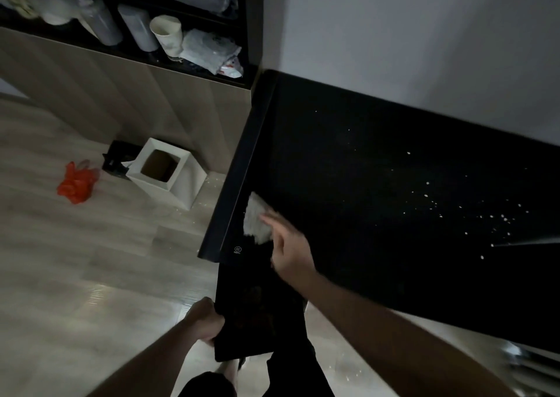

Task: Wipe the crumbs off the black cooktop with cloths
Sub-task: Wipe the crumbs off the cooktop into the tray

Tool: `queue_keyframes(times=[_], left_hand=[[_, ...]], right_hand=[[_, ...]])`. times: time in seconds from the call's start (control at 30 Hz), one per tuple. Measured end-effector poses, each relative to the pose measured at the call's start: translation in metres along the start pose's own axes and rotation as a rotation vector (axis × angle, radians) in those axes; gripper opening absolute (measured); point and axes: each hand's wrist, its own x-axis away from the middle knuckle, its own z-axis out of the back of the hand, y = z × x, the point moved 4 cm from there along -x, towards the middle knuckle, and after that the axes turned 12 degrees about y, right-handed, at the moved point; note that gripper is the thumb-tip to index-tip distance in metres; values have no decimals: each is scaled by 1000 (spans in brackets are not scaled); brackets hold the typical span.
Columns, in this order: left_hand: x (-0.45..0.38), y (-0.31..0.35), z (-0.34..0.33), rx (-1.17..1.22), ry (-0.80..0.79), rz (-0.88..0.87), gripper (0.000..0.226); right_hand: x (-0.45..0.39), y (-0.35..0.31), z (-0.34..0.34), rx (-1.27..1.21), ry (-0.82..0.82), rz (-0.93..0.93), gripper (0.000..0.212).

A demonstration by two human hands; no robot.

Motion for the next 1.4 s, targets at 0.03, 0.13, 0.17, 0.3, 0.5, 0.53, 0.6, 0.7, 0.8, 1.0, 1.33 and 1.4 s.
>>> queue_keyframes(times=[0.03, 0.13, 0.17, 0.3, 0.5, 0.53, 0.6, 0.7, 0.8, 1.0, 1.33, 1.4], left_hand=[[2, 0, 1, -5, -1, -3, 36], [1, -2, -1, -16, 8, -3, 40], [0, -3, -3, -17, 6, -2, 40], [-4, -6, -7, -19, 3, -1, 38], [4, -1, -8, 4, -9, -3, 39], [12, 4, -4, 17, -9, -2, 37], [26, 13, -1, 42, -14, -8, 30], [40, 19, -1, 46, -19, -13, 18], [41, 18, -4, 10, -9, -30, 18], [34, 16, -16, -19, -47, -32, 32], [37, 28, -33, 1, -13, 25, 36], [39, 31, -35, -8, -4, 33, 33]], right_hand=[[-21, -3, -2, 35, 2, 40, 61], [-78, -9, -16, 201, -66, 115, 72], [-91, -9, -23, 284, -108, 138, 80], [-104, 13, -50, 620, -290, 221, 88], [-32, 26, -47, 542, -252, 346, 74], [-14, 30, -44, 511, -268, 345, 75], [28, 39, -36, 488, -302, 299, 77], [87, 51, -25, 402, -248, 237, 72], [133, 58, -7, 342, -263, 85, 76], [146, 65, 54, 174, -103, 37, 78], [-65, 76, 183, 216, 353, -106, 63], [-104, 84, 196, 213, 388, -163, 66]])
